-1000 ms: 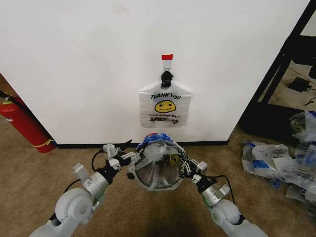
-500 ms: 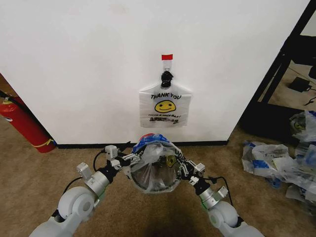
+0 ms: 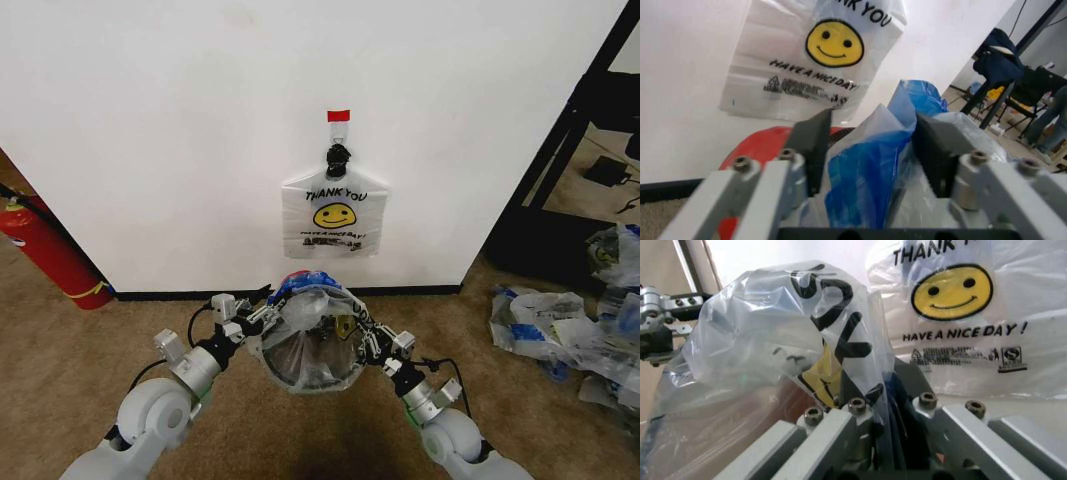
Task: Pick up the garbage bag from the wall and place it over the trash bin.
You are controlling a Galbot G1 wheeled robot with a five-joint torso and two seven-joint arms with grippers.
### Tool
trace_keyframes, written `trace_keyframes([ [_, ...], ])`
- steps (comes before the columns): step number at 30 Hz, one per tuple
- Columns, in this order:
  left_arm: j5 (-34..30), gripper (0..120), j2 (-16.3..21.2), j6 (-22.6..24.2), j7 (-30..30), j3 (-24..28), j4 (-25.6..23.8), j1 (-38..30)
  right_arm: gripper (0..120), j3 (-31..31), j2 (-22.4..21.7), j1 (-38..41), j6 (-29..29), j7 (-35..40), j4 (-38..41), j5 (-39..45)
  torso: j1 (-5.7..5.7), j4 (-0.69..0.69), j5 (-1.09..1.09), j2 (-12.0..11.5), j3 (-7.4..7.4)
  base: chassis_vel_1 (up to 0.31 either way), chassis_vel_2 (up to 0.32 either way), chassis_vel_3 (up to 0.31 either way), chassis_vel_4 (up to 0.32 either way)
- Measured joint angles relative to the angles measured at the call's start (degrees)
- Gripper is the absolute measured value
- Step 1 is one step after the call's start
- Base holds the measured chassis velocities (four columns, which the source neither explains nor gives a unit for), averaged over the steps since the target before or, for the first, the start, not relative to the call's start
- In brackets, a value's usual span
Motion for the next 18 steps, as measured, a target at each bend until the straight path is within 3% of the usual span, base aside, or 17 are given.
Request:
trace_keyframes([
  [10,0.0,1,0.0,-0.1,-0.3,-0.1,-0.2,0.3,1,0.0,0.0,-0.1,0.1,0.0,0.0,-0.4,0.00,0.00,0.00,0.0,0.00,0.000,0.000,0.000,0.000],
  [14,0.3,0,0.0,-0.3,-0.3,-0.2,-0.2,0.2,1,0.1,0.0,0.0,0.3,-0.6,-0.1,-0.4,0.00,0.00,0.00,0.0,0.00,0.000,0.000,0.000,0.000],
  [18,0.8,0,0.1,-1.4,-1.3,0.0,0.8,-0.7,1,0.6,-0.4,0.2,1.2,-7.4,-1.3,1.3,0.00,0.00,0.00,0.0,0.00,0.000,0.000,0.000,0.000],
])
